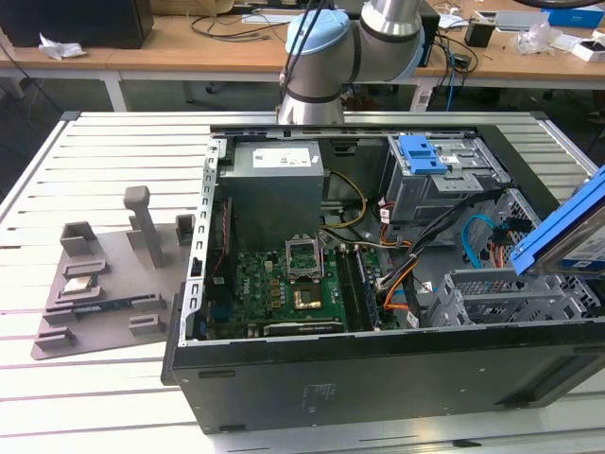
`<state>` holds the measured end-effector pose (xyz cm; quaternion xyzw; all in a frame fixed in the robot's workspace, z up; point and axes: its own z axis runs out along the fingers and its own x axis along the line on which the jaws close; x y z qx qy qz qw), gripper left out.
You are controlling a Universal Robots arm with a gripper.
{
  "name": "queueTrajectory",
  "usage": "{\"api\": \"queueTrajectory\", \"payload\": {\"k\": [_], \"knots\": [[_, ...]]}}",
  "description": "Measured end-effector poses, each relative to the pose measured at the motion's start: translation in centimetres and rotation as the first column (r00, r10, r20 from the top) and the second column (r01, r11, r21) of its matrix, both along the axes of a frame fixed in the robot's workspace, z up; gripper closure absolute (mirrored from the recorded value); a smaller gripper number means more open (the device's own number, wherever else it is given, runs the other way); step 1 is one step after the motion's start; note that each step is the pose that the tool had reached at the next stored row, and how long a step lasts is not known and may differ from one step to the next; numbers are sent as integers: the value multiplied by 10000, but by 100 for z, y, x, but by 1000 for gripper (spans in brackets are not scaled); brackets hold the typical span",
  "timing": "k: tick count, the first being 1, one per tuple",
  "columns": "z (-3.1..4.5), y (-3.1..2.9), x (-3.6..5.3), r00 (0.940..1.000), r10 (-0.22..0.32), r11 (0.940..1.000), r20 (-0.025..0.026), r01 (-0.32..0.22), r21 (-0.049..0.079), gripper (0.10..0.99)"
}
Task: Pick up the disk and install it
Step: 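Pick up the disk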
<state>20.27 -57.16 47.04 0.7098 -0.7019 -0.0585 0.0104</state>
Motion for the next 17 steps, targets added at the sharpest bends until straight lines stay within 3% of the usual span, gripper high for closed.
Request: {"api": "queueTrajectory", "payload": {"k": [3,7,11,17], "knots": [[-14,0,-127,10000,-1,10000,-1,1,-1,722],[-38,0,-198,10000,0,10000,0,0,0,722],[-39,1,-352,10000,-1,10000,10,1,0,722],[-47,5,-464,10000,-1,10000,11,1,1,722]]}}
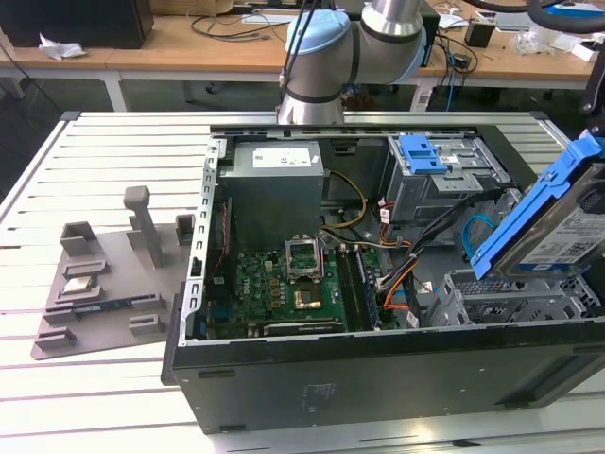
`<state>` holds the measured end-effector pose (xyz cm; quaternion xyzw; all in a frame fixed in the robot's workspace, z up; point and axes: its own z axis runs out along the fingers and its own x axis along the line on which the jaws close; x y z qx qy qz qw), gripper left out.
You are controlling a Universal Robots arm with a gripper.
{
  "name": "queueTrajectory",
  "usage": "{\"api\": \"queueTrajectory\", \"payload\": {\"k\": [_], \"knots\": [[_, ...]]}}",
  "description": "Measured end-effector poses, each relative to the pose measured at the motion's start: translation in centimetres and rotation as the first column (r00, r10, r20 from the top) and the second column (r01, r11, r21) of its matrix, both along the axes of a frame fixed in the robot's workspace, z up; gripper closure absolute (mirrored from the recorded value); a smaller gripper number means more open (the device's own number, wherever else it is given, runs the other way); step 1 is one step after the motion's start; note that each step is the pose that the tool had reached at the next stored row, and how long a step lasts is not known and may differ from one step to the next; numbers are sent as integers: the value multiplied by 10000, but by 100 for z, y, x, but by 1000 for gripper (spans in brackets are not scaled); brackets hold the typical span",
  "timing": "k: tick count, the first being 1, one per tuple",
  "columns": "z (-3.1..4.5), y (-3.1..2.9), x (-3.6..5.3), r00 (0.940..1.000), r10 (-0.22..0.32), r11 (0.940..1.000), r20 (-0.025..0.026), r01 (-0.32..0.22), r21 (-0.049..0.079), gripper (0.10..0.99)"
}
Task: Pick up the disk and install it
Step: 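Pick up the disk, then insert the disk into the insertion slot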
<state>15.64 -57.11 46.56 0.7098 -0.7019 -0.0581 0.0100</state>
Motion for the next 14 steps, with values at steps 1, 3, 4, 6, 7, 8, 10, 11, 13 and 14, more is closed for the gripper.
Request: {"api": "queueTrajectory", "payload": {"k": [1,3,4,6,7,8,10,11,13,14], "knots": [[-3,0,-12,10000,0,10000,0,0,0,722],[-9,0,-21,10000,1,10000,0,-1,2,722],[-7,1,-21,10000,1,10000,0,-1,-2,722],[-8,1,-21,10000,0,10000,0,0,0,722],[-8,1,-21,10000,0,10000,0,0,0,722],[-8,1,-21,10000,0,10000,0,0,-1,722],[-9,1,-22,10000,0,10000,-1,0,0,722],[-9,1,-22,10000,0,10000,0,0,-1,722],[-9,2,-21,10000,1,10000,0,-1,0,722],[-14,2,-21,10000,0,10000,0,0,1,722]]}}
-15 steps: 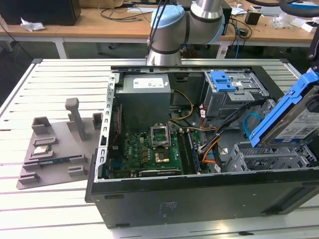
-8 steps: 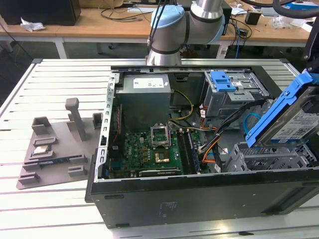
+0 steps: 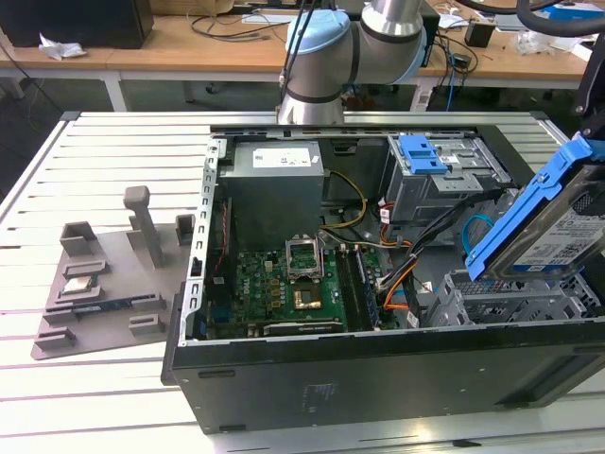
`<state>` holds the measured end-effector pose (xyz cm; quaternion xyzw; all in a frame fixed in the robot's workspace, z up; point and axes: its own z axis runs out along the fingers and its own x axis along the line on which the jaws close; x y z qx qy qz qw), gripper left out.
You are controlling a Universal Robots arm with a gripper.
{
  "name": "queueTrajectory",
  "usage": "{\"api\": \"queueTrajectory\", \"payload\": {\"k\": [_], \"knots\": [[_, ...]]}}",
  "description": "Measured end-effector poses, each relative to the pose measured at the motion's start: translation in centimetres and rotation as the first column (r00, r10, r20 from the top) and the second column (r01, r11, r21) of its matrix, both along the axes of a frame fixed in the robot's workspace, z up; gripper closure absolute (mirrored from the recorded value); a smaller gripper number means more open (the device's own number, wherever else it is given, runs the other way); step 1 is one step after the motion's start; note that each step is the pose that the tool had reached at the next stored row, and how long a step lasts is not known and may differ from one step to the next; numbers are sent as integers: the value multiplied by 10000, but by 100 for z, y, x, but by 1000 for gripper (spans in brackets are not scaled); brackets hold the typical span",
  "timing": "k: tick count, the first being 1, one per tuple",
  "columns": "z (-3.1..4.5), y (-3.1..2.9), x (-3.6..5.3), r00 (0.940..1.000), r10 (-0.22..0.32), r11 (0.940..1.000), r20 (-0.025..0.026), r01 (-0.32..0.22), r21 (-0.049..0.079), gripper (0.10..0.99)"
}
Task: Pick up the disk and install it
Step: 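Insert the disk into the insertion slot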
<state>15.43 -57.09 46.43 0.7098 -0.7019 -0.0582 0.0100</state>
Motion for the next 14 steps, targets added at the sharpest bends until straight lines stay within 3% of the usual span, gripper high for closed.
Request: {"api": "queueTrajectory", "payload": {"k": [6,10,14], "knots": [[-85,4,0,10000,0,10000,0,0,-1,722],[-138,83,0,9999,-115,9999,0,115,-7,722],[-212,88,0,9999,-136,9999,1,136,-15,722]]}}
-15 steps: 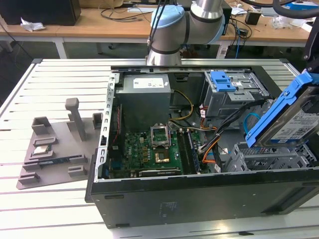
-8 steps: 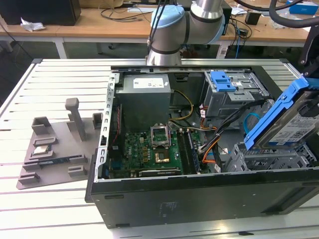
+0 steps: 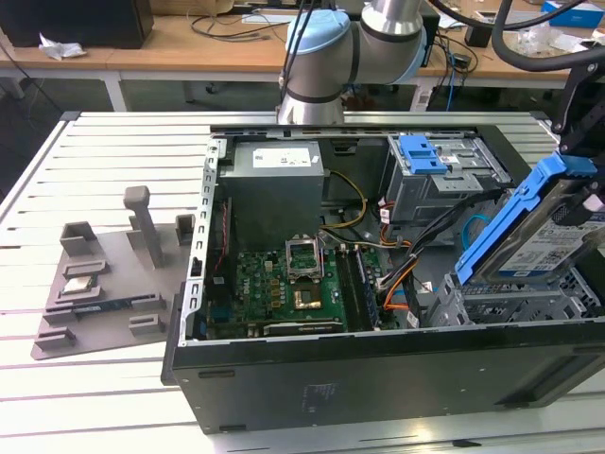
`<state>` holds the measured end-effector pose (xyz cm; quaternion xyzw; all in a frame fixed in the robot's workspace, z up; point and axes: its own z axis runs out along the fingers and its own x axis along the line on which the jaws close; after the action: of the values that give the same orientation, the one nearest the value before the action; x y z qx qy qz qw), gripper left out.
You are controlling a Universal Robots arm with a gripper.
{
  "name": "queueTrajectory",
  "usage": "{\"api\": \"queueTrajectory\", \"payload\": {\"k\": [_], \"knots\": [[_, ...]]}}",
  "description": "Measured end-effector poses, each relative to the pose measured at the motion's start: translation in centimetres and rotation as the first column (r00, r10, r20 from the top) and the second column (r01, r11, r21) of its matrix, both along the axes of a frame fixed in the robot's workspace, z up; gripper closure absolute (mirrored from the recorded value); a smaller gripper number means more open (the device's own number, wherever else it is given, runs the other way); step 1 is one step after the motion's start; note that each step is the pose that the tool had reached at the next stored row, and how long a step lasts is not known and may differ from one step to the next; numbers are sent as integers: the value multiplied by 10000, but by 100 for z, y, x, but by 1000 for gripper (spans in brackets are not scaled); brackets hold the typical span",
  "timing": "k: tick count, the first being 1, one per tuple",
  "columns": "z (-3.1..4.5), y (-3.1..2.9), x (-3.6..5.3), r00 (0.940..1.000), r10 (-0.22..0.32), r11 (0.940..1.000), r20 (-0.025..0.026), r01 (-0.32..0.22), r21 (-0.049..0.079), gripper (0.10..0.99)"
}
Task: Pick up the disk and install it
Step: 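Insert the disk into the insertion slot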
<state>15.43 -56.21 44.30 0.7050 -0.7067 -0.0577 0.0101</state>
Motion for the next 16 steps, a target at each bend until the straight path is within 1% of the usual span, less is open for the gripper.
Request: {"api": "queueTrajectory", "payload": {"k": [2,3,4,7,9,14,16], "knots": [[-5,-2,0,10000,0,10000,0,0,-20,722],[-9,-3,0,10000,0,10000,2,0,-76,722],[-8,-3,0,10000,1,10000,4,-1,-94,722],[-8,-2,-2,10000,1,10000,9,0,-99,722],[-30,-1,-2,10000,0,9999,9,0,-102,722],[-129,-2,-2,10000,0,9999,9,0,-100,722],[-199,-2,-2,10000,0,10000,9,0,-98,722]]}}
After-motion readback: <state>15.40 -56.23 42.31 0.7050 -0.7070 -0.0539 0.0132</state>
